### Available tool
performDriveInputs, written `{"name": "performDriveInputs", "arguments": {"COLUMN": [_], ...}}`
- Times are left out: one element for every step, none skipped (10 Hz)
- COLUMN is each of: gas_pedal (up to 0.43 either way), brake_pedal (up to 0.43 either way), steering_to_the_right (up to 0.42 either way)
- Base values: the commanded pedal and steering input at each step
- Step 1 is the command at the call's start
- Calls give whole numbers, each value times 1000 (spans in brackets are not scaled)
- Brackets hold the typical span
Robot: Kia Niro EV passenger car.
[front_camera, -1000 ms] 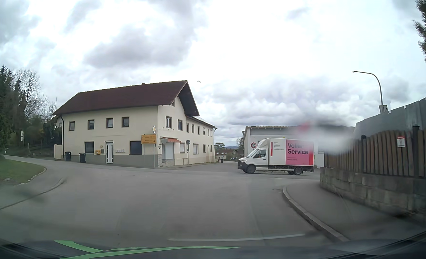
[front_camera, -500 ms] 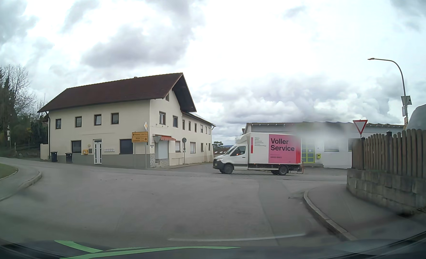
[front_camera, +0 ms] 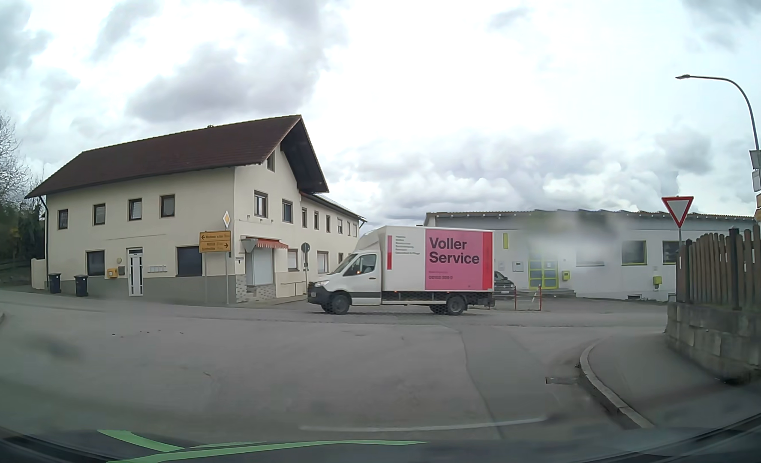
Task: Follow the waypoints while adhering to traffic rules and regulations
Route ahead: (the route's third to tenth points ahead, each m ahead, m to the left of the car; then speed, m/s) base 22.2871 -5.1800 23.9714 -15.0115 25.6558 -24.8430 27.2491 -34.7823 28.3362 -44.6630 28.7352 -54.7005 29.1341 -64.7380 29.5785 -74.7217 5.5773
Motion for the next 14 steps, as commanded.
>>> {"name": "performDriveInputs", "arguments": {"gas_pedal": [0,0,0,0,0,0,0,0,0,0,0,0,0,0], "brake_pedal": [152,159,171,183,189,189,189,189,183,183,171,171,165,152], "steering_to_the_right": [89,100,98,96,97,110,136,156,166,171,173,177,188,201]}}
